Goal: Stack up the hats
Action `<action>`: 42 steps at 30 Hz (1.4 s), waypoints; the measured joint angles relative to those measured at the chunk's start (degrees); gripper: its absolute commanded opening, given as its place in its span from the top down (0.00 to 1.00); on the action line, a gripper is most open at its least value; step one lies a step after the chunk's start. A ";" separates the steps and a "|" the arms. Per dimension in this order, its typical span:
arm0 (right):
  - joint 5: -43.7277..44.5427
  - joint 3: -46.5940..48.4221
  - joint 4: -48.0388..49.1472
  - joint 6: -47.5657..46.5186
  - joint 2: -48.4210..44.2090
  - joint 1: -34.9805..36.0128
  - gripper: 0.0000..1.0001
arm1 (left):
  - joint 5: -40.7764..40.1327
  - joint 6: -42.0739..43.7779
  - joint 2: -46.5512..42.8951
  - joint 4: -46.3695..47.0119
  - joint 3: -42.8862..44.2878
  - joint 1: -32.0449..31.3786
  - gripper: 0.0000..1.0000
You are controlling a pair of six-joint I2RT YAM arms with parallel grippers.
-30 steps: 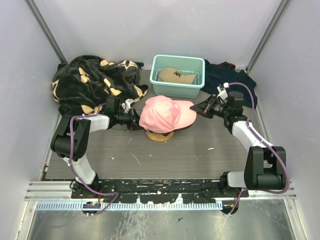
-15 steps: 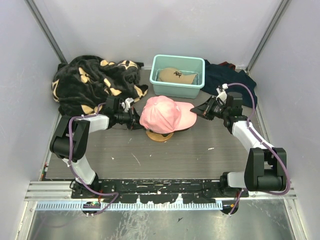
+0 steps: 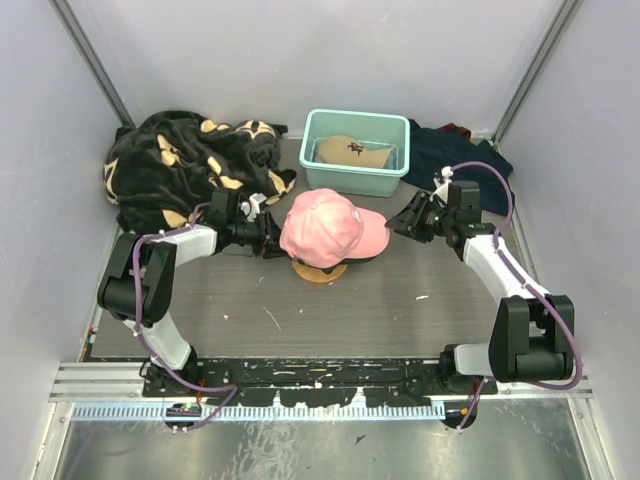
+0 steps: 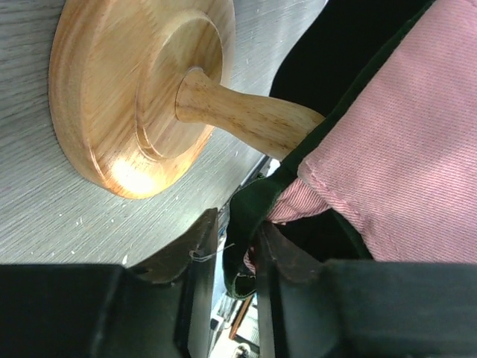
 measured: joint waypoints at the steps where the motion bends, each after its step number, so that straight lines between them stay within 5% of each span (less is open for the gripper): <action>1: 0.48 0.35 -0.46 -0.28 0.00 0.00 0.55 | -0.28 0.07 -0.22 -0.57 0.09 0.00 0.59; 10: 2.14 0.98 -1.68 -1.22 0.02 0.00 0.56 | -1.81 -2.93 -3.98 0.35 -0.37 1.79 0.54; 35: 2.78 4.66 -3.45 -1.25 0.44 3.28 0.56 | 0.48 -28.06 -5.73 40.59 -11.15 4.02 0.44; 42: 3.28 5.22 -4.26 -1.25 0.44 3.91 0.54 | 0.70 -29.90 -5.73 44.35 -12.33 6.45 0.43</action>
